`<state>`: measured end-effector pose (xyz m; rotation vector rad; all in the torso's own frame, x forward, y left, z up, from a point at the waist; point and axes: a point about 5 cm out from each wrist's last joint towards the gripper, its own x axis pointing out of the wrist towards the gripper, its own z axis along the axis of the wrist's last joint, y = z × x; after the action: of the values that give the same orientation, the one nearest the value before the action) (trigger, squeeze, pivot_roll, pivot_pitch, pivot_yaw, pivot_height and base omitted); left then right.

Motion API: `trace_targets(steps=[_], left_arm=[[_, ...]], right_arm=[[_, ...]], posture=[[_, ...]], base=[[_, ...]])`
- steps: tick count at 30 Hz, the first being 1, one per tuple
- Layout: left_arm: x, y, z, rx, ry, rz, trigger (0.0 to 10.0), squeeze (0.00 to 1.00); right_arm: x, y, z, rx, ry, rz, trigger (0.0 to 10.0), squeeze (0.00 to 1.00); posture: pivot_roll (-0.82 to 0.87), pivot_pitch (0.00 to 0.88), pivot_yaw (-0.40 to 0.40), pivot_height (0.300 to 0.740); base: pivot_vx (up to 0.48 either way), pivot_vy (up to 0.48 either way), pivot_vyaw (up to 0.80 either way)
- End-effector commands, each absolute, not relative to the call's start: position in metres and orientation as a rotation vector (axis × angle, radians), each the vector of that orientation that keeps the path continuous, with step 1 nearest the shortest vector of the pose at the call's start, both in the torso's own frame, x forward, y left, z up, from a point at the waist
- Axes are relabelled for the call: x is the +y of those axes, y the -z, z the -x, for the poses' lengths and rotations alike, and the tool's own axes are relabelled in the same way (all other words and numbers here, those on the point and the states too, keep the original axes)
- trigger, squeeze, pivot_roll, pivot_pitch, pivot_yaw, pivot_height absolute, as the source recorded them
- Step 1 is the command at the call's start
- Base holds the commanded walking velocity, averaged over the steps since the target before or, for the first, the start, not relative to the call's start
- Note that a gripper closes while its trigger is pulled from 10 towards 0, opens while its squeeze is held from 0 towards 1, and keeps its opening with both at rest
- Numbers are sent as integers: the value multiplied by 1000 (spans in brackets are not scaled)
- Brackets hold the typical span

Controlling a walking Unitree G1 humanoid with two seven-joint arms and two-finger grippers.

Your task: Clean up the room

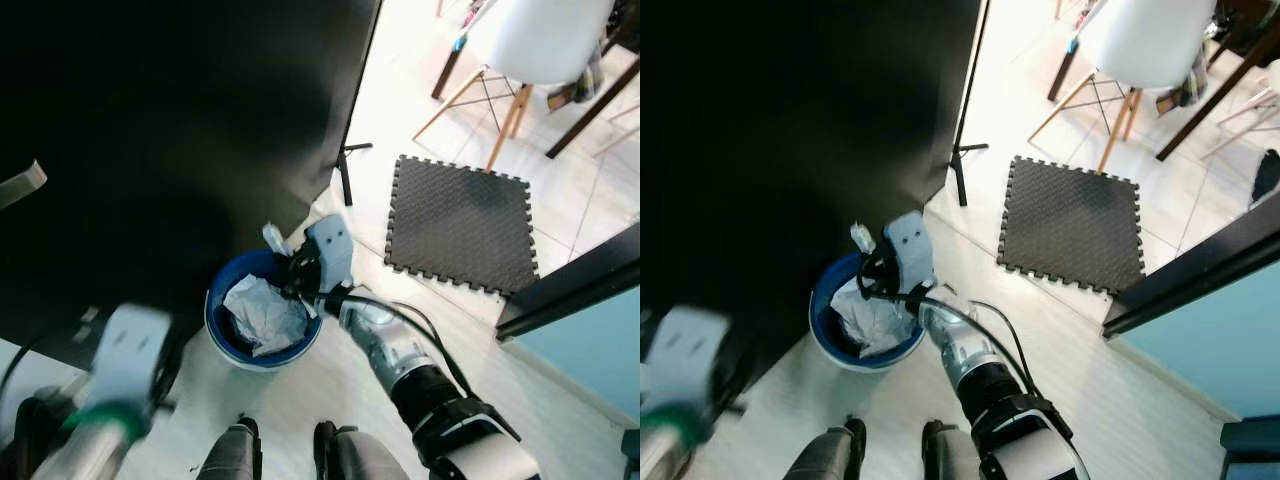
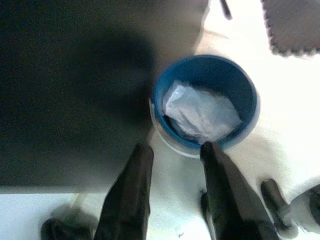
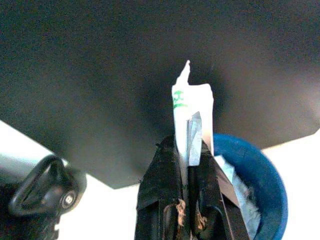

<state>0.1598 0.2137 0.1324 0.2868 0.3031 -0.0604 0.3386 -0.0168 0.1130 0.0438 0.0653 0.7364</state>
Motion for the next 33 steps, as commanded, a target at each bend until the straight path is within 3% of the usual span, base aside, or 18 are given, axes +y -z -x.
trace_targets(steps=[1,2,3,4,5,9,17,18,19,24,25,29,33], left_arm=[[210,-137,-155,296,101,-258,10000,0],[212,-140,-147,307,113,-241,10000,0],[212,-145,-138,317,144,-226,10000,0],[212,-145,-138,317,144,-226,10000,0],[209,-150,-131,326,179,-215,10000,0],[194,-162,-125,307,305,-164,10000,0],[185,-165,-138,259,338,-130,10000,0],[182,-164,-143,247,348,-123,10000,0],[179,-165,-146,238,361,-118,10000,0],[174,-161,-162,209,339,-121,10000,0],[179,-150,-191,180,172,-105,10000,0],[179,-139,-224,153,2,-66,10000,0],[178,-137,-232,146,-21,-60,10000,0]], right_arm=[[-15,-107,-336,78,-725,-50,10000,0],[-14,-108,-337,72,-718,-57,10000,0],[-11,-111,-339,56,-704,-76,10000,102],[-11,-111,-339,56,-704,-76,10000,102],[-9,-113,-341,41,-686,-92,10000,1000],[-8,-125,-347,-21,-652,-181,10000,1000],[-9,-152,-361,-108,-609,-224,10000,1000],[-10,-155,-363,-113,-604,-202,10000,122],[-12,-156,-365,-117,-601,-177,10000,0],[-22,-152,-364,-134,-604,-140,10000,0],[-39,-142,-357,-160,-595,-126,10000,0],[-66,-131,-344,-182,-526,-139,10000,0],[-73,-129,-340,-185,-500,-136,10000,0]], posture=[[213,378,-59,735],[213,378,-59,735],[238,398,-49,735],[238,398,-49,735],[238,398,-49,735],[246,386,-40,735],[228,340,-38,735],[216,328,-40,735],[216,328,-40,735],[174,285,-45,735],[146,261,-46,735],[57,199,-40,735],[50,192,-37,735]], base=[[0,0,0],[0,0,0],[0,0,0],[0,0,0],[0,0,0],[0,0,0],[0,0,0],[0,0,0],[0,0,0],[0,0,0],[0,0,0],[0,0,0],[0,0,0]])
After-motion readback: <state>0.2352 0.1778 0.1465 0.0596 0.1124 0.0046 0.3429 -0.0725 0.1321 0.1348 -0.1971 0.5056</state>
